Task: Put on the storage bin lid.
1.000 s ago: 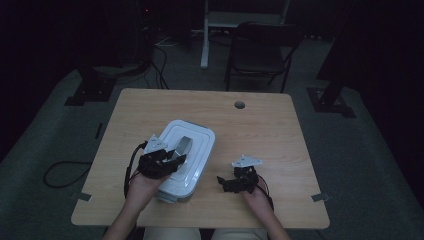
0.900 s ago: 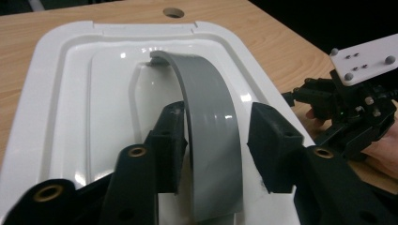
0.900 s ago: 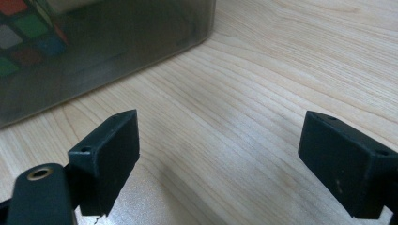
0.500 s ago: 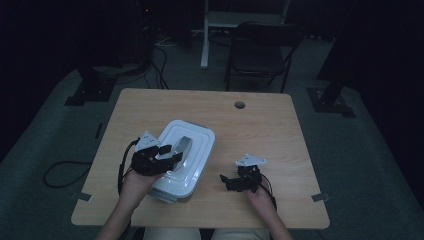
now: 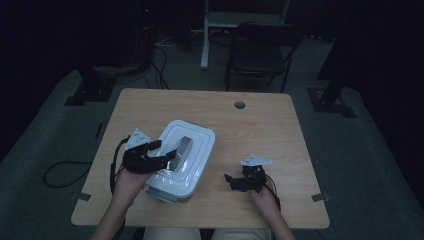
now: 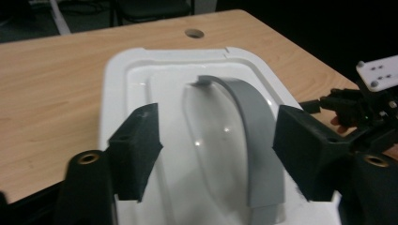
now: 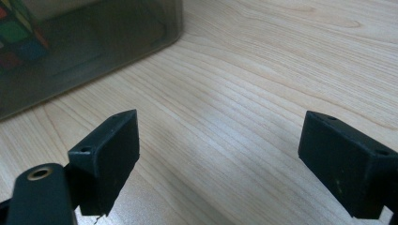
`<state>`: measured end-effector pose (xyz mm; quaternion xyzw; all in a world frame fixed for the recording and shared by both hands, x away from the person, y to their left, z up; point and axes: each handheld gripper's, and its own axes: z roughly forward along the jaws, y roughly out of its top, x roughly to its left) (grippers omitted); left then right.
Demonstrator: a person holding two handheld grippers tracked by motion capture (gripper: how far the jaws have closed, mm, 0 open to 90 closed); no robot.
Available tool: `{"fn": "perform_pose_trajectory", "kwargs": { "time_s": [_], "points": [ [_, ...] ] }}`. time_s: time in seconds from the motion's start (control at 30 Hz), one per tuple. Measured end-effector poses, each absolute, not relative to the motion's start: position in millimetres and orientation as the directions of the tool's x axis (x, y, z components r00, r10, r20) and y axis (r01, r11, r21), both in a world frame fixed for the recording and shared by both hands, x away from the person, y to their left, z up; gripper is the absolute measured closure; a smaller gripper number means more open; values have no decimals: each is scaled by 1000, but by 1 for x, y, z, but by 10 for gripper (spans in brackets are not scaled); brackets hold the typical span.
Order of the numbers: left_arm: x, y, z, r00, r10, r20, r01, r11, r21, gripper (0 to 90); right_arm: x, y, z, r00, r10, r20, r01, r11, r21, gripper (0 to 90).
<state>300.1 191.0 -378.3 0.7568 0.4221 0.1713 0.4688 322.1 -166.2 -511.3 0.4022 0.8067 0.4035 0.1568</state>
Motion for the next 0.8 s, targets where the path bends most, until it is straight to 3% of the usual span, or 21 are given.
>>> {"fn": "perform_pose_trajectory", "kwargs": {
  "time_s": [0.17, 0.37, 0.43, 0.53, 0.6, 0.8],
  "points": [
    [305, 209, -380, 562, 809, -173, 487, -154, 860, 188, 322, -167, -511, -626, 777, 69, 523, 351, 777, 128],
    [306, 230, -381, 523, 832, -183, 473, -105, 875, 183, 323, -169, -511, -621, 781, 70, 526, 348, 776, 128],
    [307, 237, -383, 516, 836, -184, 472, -98, 876, 101, 323, -170, -511, -619, 782, 72, 527, 346, 776, 128],
    [308, 245, -388, 488, 859, -155, 456, -100, 885, 94, 323, -172, -512, -615, 785, 69, 530, 348, 773, 128],
    [310, 251, -392, 469, 869, -156, 453, -85, 887, 5, 322, -173, -513, -615, 786, 69, 532, 349, 771, 128],
    [319, 262, -411, 402, 907, -125, 477, -90, 874, 5, 322, -176, -515, -610, 789, 71, 540, 348, 766, 128]
  ]
}}
